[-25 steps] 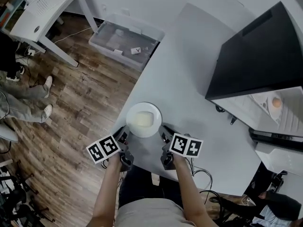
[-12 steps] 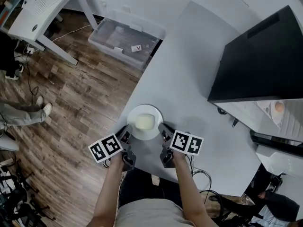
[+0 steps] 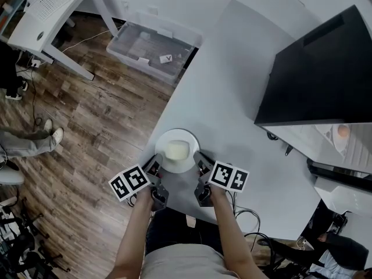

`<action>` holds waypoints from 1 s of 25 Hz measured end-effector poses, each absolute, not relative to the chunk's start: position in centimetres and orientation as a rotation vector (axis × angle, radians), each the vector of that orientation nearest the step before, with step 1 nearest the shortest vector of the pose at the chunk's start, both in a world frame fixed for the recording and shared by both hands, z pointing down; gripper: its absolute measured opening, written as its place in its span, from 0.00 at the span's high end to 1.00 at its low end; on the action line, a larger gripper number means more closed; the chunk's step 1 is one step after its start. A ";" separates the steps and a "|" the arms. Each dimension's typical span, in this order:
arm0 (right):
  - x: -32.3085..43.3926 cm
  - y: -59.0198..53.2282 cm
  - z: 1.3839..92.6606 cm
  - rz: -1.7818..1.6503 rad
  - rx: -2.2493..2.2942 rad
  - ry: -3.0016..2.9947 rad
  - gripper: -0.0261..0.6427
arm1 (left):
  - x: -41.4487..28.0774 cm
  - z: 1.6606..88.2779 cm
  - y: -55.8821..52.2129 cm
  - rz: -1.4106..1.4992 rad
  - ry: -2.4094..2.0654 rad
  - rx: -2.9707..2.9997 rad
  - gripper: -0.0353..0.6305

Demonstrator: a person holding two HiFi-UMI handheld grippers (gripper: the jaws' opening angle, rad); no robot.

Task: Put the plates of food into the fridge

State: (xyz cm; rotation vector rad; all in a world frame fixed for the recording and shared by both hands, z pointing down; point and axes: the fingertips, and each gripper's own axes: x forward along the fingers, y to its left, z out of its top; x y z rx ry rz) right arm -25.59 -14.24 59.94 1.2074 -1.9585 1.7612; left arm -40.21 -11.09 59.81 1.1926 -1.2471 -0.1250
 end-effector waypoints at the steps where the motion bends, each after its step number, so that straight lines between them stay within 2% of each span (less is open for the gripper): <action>1: -25.6 -14.2 59.9 1.762 1.210 -1.961 0.89 | -40.3 59.8 -11.0 -0.116 -1.250 1.192 0.84; 3: -25.6 -14.0 59.7 1.752 1.222 -1.964 0.89 | -40.3 59.9 -11.0 -0.092 -1.254 1.199 0.87; 14: -23.6 -13.3 57.9 1.826 1.306 -1.986 0.90 | -38.4 58.0 -10.9 -0.090 -1.187 1.277 0.89; 25: -17.0 -12.2 53.4 1.945 1.533 -2.049 0.91 | -32.1 53.4 -12.4 -0.070 -1.055 1.438 0.90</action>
